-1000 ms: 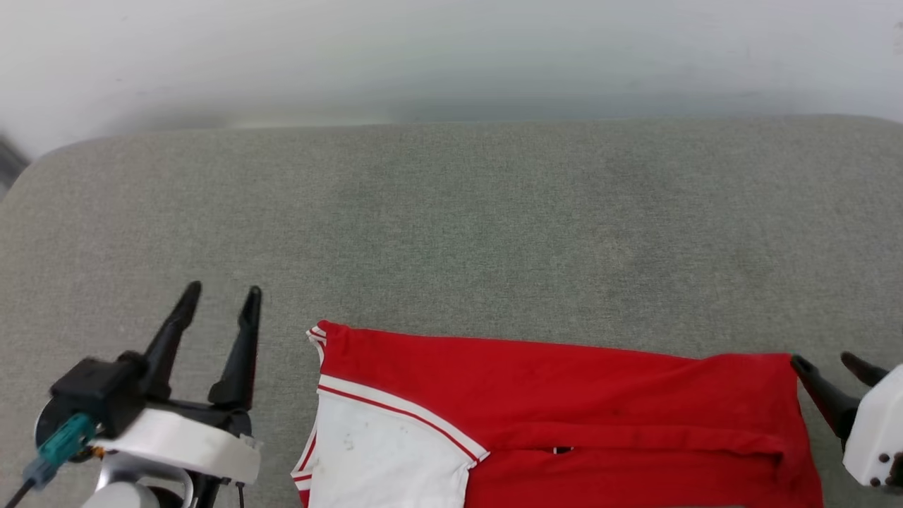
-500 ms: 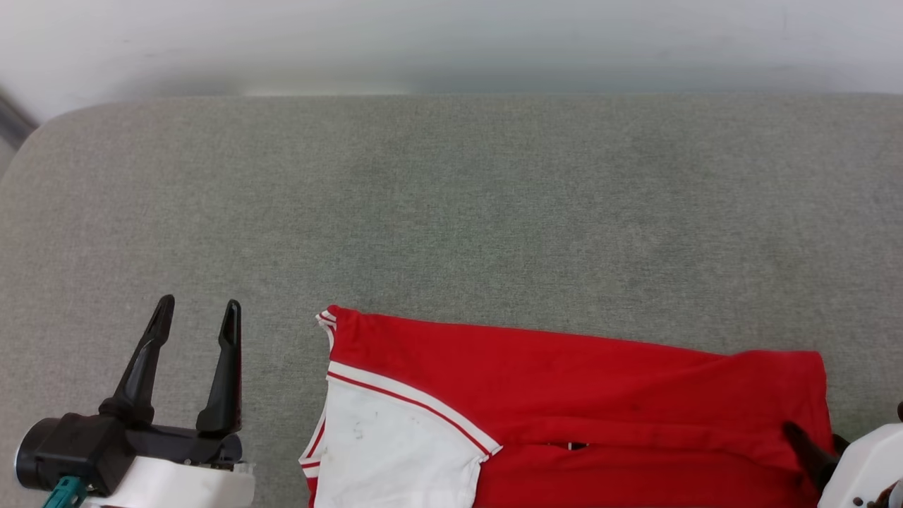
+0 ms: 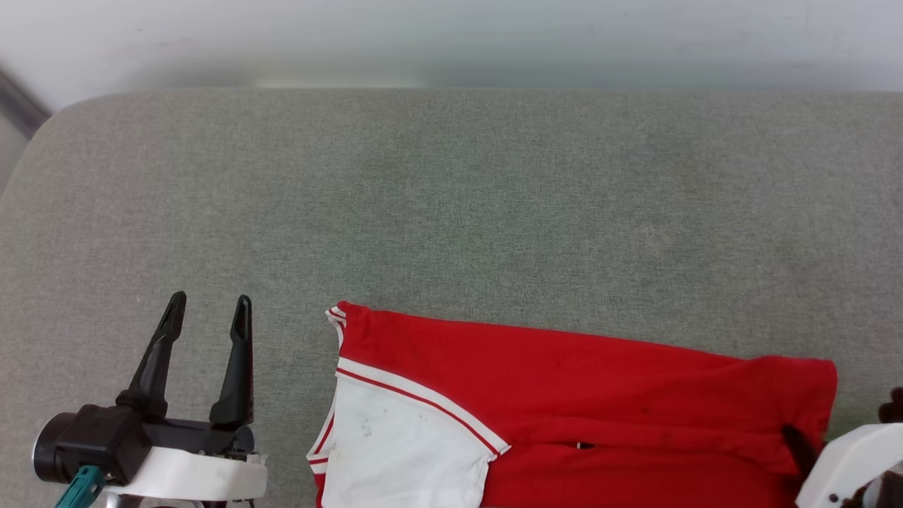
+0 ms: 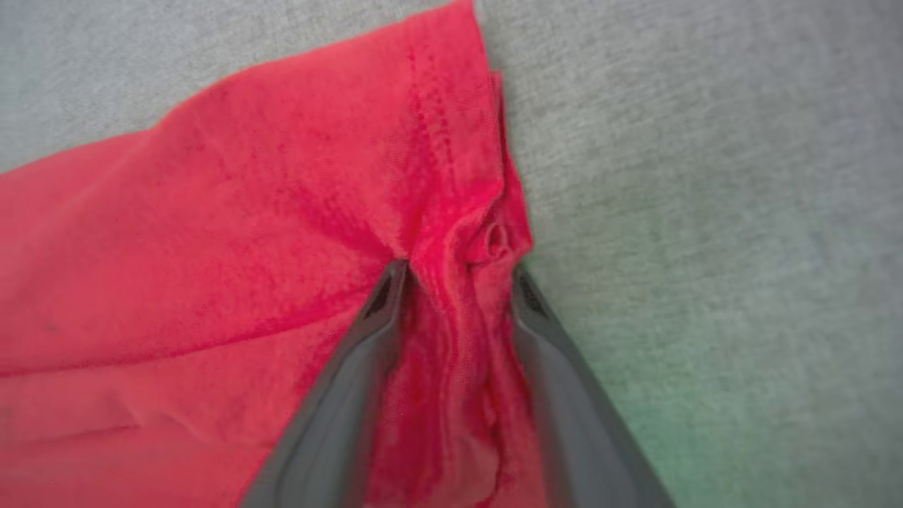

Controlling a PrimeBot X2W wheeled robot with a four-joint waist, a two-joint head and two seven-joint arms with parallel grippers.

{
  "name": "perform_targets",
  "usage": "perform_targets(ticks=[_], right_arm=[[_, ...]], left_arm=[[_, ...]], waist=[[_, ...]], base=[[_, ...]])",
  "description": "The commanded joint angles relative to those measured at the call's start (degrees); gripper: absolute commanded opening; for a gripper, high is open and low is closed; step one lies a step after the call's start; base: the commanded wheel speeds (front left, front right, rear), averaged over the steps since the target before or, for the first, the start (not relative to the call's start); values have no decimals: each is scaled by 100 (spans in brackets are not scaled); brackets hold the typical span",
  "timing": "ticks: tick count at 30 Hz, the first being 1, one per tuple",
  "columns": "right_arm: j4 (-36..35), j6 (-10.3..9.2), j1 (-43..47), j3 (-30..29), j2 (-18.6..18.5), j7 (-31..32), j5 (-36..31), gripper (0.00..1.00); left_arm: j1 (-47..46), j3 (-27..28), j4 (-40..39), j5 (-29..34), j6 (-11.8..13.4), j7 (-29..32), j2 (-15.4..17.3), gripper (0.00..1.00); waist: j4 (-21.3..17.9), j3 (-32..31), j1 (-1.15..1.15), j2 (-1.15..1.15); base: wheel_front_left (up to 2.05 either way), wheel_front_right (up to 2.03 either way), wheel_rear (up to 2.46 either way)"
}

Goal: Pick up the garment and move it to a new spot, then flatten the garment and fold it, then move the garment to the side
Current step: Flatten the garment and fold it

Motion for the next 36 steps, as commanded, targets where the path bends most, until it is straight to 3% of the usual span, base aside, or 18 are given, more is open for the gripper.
perform_targets(ticks=[1, 10, 18, 22, 30, 36], right_arm=[[401, 67, 160, 393, 361, 110, 93, 0], [77, 33, -45, 115, -125, -509, 0, 0], [63, 33, -180, -581, -512, -585, -154, 0], [33, 33, -165, -661, -684, -546, -169, 0], [-634, 36, 83, -80, -550, -197, 28, 0], [-1408, 36, 371, 550, -195, 295, 204, 0]], left_arm=[[-33, 0, 11, 9, -11, -11, -5, 100], [91, 44, 19, -48, -13, -11, 69, 100], [97, -20, 40, -81, -14, -12, 106, 100], [99, -24, 61, -100, -14, -12, 126, 100], [212, -59, 133, -106, -14, -12, 102, 100], [268, -83, 169, -136, -14, -12, 73, 100]], waist=[[-21, -41, 1, 0], [-160, -205, 1, 0], [-238, -240, 1, 0], [-269, -269, 1, 0], [-334, -496, 1, 0], [-284, -699, 1, 0]], base=[[0, 0, 0], [0, 0, 0], [0, 0, 0], [0, 0, 0], [0, 0, 0], [0, 0, 0]])
